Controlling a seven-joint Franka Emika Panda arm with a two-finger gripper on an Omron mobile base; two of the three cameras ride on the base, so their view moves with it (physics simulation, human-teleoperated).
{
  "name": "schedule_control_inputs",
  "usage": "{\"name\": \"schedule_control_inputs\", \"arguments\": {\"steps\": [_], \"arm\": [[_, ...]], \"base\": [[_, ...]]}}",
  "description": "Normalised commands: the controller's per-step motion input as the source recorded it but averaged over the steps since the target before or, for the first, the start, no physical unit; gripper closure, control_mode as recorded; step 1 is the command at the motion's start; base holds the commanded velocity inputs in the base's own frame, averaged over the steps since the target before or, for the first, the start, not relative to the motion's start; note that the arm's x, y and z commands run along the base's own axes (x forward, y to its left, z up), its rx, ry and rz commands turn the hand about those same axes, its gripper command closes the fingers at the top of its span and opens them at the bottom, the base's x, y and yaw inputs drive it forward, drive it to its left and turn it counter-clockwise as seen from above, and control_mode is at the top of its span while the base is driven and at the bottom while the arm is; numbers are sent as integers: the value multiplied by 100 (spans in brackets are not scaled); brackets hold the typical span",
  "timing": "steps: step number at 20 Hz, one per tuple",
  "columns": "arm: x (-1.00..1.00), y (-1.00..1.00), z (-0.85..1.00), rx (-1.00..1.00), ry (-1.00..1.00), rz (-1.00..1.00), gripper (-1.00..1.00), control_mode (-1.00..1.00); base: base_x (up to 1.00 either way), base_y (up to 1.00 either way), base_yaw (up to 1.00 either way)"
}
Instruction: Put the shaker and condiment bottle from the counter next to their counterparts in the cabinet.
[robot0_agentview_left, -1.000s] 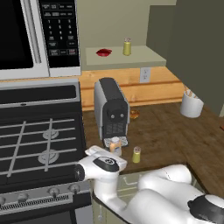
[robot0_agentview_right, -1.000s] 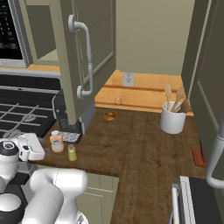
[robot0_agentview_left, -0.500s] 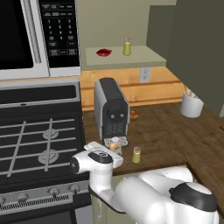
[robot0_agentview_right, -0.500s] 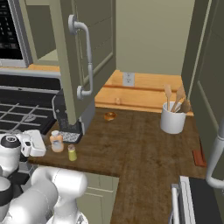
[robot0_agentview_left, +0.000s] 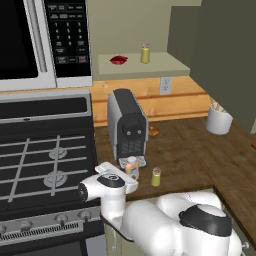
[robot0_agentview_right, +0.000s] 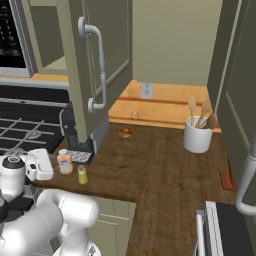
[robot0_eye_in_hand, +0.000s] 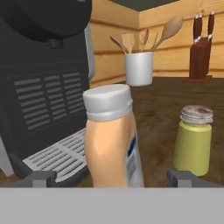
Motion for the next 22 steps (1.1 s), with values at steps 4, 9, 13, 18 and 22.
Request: {"name": "schedule_control_inputs", "arguments": {"steps": [4,9,13,18,22], "arm": [[15,-13,-5,0,-5,0,-100,-100],[26,-11,-2,0,-4,0,-100,-100],[14,-2,-5,0,-1,0,100,-100],[-8,-4,1,1,-7,0,100,-100],[-80,-42,31,0,-38,0,100,-100]], "base": [[0,0,0],[0,0,0],[0,0,0],[0,0,0],[0,0,0]]}}
